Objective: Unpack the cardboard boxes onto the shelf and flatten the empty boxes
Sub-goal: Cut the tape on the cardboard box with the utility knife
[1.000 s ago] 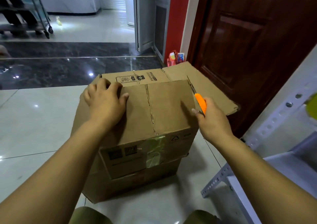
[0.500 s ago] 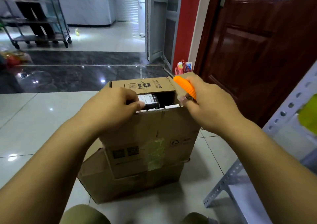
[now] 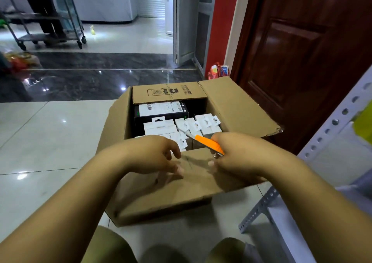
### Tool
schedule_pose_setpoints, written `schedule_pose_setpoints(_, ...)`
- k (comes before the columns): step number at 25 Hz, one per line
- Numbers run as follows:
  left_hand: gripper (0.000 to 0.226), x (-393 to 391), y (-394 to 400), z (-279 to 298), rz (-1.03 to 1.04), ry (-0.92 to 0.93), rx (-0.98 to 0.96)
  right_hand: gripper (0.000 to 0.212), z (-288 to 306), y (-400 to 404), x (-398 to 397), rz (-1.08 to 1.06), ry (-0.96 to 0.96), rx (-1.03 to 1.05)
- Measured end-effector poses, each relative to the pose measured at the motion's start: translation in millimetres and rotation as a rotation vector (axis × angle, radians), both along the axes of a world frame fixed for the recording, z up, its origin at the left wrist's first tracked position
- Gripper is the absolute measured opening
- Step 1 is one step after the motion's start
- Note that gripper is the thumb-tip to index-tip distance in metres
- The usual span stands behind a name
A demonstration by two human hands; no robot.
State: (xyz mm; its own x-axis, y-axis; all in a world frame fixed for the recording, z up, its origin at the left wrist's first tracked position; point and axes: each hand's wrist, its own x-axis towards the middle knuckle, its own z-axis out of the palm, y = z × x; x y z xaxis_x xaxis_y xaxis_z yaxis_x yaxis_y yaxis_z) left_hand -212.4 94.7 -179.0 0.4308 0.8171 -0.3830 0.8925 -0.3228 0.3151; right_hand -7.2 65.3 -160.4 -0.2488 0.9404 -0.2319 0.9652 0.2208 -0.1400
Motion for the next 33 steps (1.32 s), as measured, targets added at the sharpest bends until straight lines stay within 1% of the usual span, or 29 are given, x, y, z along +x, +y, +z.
schedule_pose_setpoints(2,0.044,3.0,8.4,-17.9,0.017,0.034,0.092,0.025,-21.3,4.1,1.9,-0.017,-0.025,-0.029)
schedule_pose_setpoints(4,0.048,4.0,16.5,-37.9,0.051,0.019,0.173,0.027,-44.7,10.2,2.5,-0.069,-0.012,-0.029)
schedule_pose_setpoints(6,0.051,3.9,22.3,-58.1,0.074,0.036,0.260,0.027,-64.9,16.9,2.5,-0.128,0.027,0.022)
schedule_pose_setpoints(8,0.048,3.9,24.4,-73.8,0.078,0.075,0.347,0.032,-81.5,23.7,3.2,-0.149,0.036,0.118)
schedule_pose_setpoints(10,0.041,3.6,24.9,-83.4,0.096,0.018,0.378,0.038,-92.7,31.2,4.2,-0.148,0.045,0.206)
schedule_pose_setpoints(12,0.033,2.5,23.6,-87.8,0.123,-0.076,0.383,0.035,-97.6,37.1,2.4,-0.160,0.098,0.221)
schedule_pose_setpoints(14,0.027,0.9,20.1,-91.1,0.136,-0.097,0.438,0.033,-100.3,40.2,-0.2,-0.155,0.107,0.228)
schedule_pose_setpoints(16,0.026,-3.2,16.7,-94.3,0.153,-0.096,0.494,0.034,-100.4,40.7,-3.9,-0.148,0.096,0.255)
schedule_pose_setpoints(19,0.025,-14.0,12.4,-95.4,0.187,-0.113,0.500,0.037,-98.4,36.3,-12.6,-0.128,0.115,0.282)
schedule_pose_setpoints(23,0.024,-24.7,3.8,-92.1,0.159,-0.073,0.504,0.043,-93.1,26.8,-21.1,-0.093,0.079,0.240)
schedule_pose_setpoints(27,0.027,-25.4,0.5,-92.1,0.106,-0.046,0.482,0.038,-87.0,22.5,-17.8,-0.098,0.075,0.195)
schedule_pose_setpoints(30,0.031,-30.2,4.4,-91.5,0.068,-0.066,0.437,0.038,-84.1,26.0,-16.1,-0.113,0.118,0.138)
schedule_pose_setpoints(33,0.031,-37.7,8.4,-88.4,0.021,-0.124,0.380,0.034,-75.9,33.9,-18.0,-0.132,0.246,0.099)
